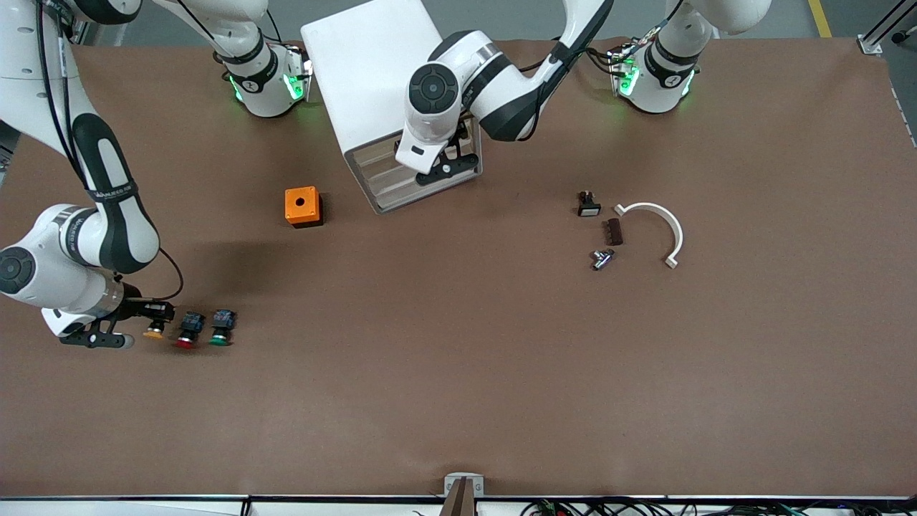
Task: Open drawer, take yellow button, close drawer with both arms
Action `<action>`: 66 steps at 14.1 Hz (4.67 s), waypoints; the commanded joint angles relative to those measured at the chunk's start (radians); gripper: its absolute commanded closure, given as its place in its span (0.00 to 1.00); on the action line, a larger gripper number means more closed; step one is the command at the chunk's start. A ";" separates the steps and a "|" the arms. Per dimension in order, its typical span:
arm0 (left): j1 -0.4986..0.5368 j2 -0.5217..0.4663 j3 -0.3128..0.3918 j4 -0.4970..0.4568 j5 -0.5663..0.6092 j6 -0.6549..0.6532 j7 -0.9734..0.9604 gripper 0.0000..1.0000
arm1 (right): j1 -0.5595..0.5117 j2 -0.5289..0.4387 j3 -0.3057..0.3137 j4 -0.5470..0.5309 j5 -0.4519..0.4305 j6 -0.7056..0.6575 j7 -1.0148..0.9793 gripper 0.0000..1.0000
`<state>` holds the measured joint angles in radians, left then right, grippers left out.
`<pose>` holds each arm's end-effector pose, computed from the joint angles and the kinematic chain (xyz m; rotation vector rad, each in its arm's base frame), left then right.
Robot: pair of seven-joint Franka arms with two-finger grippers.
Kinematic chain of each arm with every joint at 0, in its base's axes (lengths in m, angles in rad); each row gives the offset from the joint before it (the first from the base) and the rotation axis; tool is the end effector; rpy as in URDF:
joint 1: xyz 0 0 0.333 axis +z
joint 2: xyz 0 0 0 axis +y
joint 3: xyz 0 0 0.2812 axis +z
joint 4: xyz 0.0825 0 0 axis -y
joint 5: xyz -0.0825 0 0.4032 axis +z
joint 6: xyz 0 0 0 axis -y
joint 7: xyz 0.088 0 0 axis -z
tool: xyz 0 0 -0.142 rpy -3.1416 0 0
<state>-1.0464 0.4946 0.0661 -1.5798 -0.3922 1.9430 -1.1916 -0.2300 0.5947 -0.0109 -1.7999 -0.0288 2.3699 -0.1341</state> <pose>0.3390 -0.5807 0.2728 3.0043 0.5672 -0.5334 0.6260 -0.1548 0.1358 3.1176 -0.1312 -0.0454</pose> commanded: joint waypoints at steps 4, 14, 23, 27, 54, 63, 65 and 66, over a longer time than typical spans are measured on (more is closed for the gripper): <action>0.150 -0.111 0.124 0.018 0.183 -0.078 -0.002 0.00 | -0.042 0.056 0.022 0.056 -0.013 0.005 -0.010 1.00; 0.612 -0.289 0.123 0.040 0.414 -0.258 0.501 0.00 | -0.048 0.105 0.022 0.114 -0.014 -0.003 -0.012 0.00; 0.982 -0.465 -0.077 -0.011 0.415 -0.380 0.989 0.00 | -0.043 -0.048 0.028 0.148 0.003 -0.292 0.007 0.00; 1.028 -0.554 -0.123 -0.083 0.414 -0.414 1.051 0.00 | -0.003 -0.214 0.031 0.146 0.003 -0.483 0.071 0.00; 1.100 -0.639 -0.183 -0.134 0.414 -0.406 1.063 0.00 | 0.101 -0.659 0.025 0.226 0.041 -0.912 0.191 0.00; 1.100 -0.619 -0.184 -0.109 0.414 -0.400 1.064 0.00 | 0.113 -0.684 0.022 0.212 0.030 -0.919 0.171 0.00; 1.096 -0.616 -0.192 -0.108 0.414 -0.401 1.063 0.00 | 0.113 -0.684 0.023 0.206 0.030 -0.914 0.169 0.00; 1.091 -0.616 -0.195 -0.108 0.414 -0.401 1.063 0.00 | 0.112 -0.687 0.023 0.197 0.030 -0.910 0.163 0.00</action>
<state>0.0421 -0.1262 -0.1124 -1.7019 0.0033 1.5400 -0.1481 -0.1298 -0.0693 0.0200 -1.5704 -0.0004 1.4459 0.0430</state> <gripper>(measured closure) 0.000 0.000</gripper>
